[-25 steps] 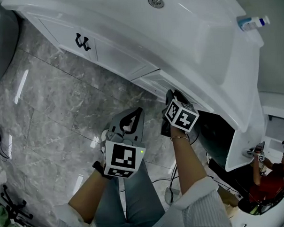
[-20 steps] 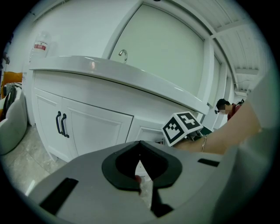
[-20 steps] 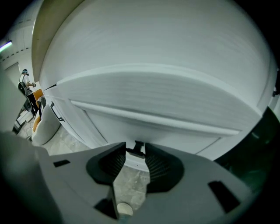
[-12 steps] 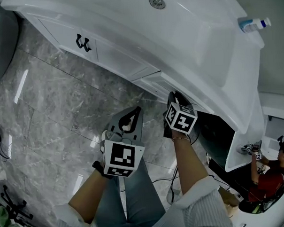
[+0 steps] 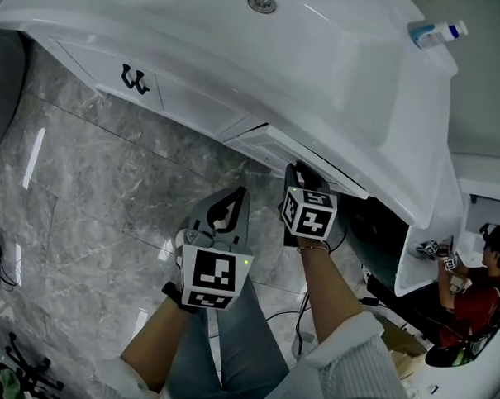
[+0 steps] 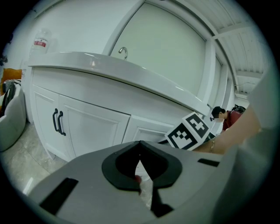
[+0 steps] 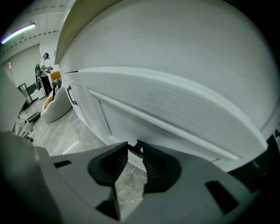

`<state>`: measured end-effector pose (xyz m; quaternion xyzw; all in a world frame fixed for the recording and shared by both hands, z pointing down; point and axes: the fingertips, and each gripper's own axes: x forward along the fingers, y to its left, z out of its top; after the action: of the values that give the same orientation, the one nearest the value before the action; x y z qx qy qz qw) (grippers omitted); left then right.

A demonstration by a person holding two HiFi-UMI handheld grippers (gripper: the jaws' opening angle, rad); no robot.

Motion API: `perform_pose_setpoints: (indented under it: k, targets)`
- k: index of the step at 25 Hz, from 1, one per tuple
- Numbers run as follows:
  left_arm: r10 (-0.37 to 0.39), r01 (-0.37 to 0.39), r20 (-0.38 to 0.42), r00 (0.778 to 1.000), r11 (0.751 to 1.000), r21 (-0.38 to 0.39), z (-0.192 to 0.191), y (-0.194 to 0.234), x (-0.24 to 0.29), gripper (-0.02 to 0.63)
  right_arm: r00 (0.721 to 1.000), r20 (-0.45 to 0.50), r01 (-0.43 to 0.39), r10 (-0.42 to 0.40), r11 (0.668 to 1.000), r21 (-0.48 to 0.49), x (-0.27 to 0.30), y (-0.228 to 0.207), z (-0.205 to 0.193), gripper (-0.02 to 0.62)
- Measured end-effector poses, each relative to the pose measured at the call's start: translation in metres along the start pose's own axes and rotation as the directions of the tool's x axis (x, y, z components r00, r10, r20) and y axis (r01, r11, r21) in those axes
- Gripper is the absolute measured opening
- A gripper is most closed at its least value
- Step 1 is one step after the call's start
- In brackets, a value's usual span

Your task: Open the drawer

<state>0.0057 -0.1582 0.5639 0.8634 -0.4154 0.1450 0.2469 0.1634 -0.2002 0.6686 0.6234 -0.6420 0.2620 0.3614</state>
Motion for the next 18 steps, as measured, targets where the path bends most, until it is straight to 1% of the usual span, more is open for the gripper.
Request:
perform_pose_setpoints:
  k: [5,12,16,18]
  targets:
    - [-0.013,0.013,0.006,1.0,1.0,0.003,0.008,-0.008,0.005,0.015,1.0,-0.002,-0.019,0.019,1.0,-0.01,-0.006,0.005,-0.007,0.109]
    - [-0.024,0.024,-0.009,1.0,1.0,0.01,0.006,-0.015,0.005,0.015,0.999,-0.012,-0.05,0.05,0.998,-0.036,-0.01,0.009,-0.013,0.107]
    - [-0.026,0.026,-0.007,1.0,1.0,0.014,0.008,-0.016,0.005,0.015,0.996,-0.018,-0.088,0.087,0.993,-0.079,-0.012,0.011,-0.015,0.106]
    - [-0.025,0.025,-0.005,1.0,1.0,0.015,0.009,-0.016,0.005,0.015,0.995,-0.023,-0.101,0.099,0.986,-0.13,-0.015,0.013,-0.017,0.1]
